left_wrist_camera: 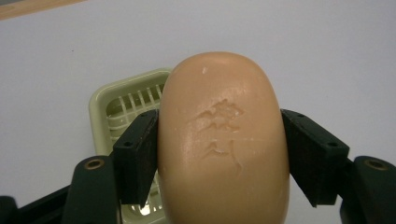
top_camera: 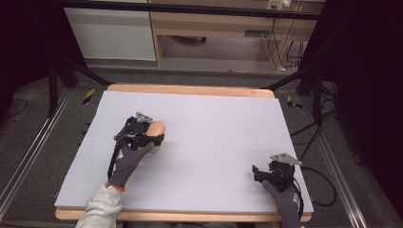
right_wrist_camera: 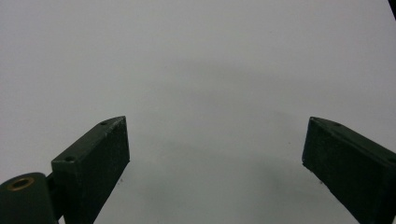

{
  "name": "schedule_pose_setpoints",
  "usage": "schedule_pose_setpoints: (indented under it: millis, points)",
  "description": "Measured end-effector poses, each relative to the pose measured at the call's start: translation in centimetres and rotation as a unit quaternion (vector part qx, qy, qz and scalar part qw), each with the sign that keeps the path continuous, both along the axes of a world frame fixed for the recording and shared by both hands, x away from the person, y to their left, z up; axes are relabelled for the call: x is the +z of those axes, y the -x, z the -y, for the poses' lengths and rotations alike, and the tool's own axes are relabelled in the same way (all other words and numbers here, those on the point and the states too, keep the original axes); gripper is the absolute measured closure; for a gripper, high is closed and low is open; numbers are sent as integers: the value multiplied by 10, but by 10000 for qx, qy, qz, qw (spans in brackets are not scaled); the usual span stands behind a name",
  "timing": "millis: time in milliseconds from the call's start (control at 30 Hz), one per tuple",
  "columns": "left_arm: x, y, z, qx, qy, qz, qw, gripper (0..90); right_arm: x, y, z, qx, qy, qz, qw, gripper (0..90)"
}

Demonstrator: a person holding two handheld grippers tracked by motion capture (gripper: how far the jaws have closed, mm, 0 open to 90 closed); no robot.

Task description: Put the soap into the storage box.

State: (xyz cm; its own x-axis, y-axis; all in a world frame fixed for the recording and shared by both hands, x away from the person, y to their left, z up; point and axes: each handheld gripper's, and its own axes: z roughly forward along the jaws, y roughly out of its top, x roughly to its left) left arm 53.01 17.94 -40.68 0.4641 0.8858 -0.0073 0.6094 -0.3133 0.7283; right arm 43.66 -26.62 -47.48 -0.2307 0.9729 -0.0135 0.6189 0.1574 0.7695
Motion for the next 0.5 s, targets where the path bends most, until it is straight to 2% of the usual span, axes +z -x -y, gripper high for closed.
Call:
schedule_pose_setpoints:
  millis: [367,500]
  points:
    - [-7,-10,-5,169,-50,-60,9998,315,0,-1,0,2,20,4,10000,78]
    - [-10,-14,-7,211,-154,-90,9996,315,0,-1,0,-15,13,-4,10000,77]
